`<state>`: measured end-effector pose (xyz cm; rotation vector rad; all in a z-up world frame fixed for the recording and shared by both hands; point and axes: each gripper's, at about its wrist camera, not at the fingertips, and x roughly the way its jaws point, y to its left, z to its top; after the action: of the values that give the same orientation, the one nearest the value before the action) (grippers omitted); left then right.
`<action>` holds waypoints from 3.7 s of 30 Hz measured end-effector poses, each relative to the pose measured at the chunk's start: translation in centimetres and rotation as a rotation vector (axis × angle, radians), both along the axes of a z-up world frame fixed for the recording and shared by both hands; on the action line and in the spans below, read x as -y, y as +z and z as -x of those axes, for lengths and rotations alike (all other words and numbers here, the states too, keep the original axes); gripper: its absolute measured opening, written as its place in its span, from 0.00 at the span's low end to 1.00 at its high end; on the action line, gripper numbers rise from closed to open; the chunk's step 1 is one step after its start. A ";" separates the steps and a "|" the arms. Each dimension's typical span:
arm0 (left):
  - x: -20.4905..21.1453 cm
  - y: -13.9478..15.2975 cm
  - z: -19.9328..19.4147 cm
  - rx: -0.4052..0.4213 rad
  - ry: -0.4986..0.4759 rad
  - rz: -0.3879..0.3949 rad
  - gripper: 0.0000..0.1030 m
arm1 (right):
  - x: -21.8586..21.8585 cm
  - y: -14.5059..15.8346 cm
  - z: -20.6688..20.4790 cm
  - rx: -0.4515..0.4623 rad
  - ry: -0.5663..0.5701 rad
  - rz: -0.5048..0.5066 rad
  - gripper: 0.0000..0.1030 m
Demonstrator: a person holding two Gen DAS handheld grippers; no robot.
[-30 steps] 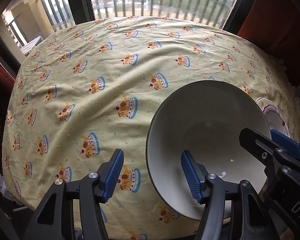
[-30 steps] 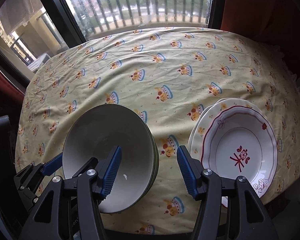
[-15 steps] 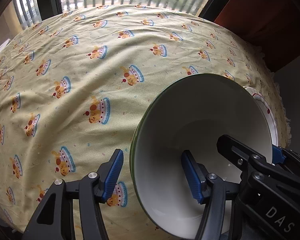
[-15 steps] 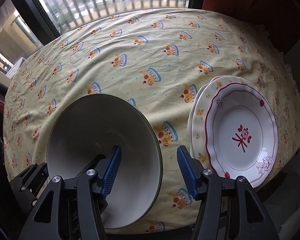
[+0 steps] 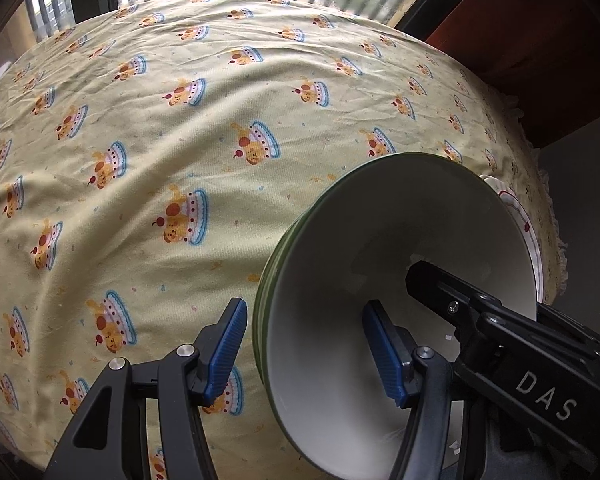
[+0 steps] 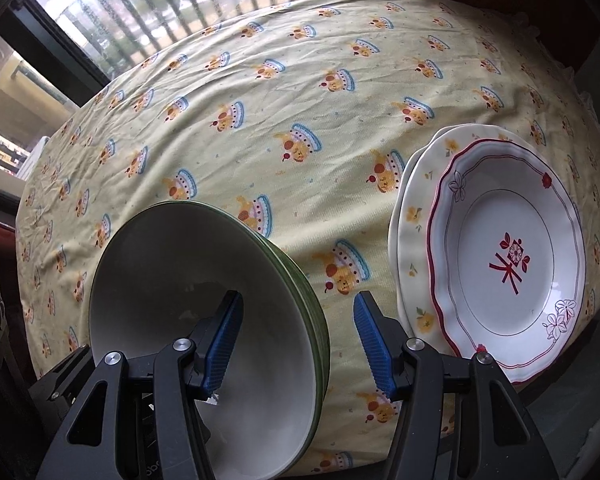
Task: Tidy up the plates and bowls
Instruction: 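Lift the nested bowl stack with both grippers and carry it over the plates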
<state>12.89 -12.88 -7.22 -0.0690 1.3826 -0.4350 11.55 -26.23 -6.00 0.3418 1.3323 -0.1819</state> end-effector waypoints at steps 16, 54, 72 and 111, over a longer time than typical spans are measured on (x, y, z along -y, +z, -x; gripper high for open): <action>1.4 0.7 1.2 0.054 0.132 -0.156 0.60 | 2.0 -2.2 -0.9 0.030 0.119 -0.215 0.59; -1.5 5.3 3.0 0.114 0.013 -0.009 0.49 | -1.6 3.4 2.0 0.085 0.010 -0.088 0.48; 4.9 7.8 4.5 0.152 0.149 -0.017 0.49 | 4.5 5.7 1.9 0.127 0.138 -0.105 0.48; 20.0 4.9 6.3 0.107 0.232 0.024 0.48 | 19.7 3.6 2.3 0.060 0.244 -0.036 0.48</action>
<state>6.58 -32.88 -2.28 -0.2206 1.2472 -0.2574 9.21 -45.97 -2.45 0.2112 1.3069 0.0567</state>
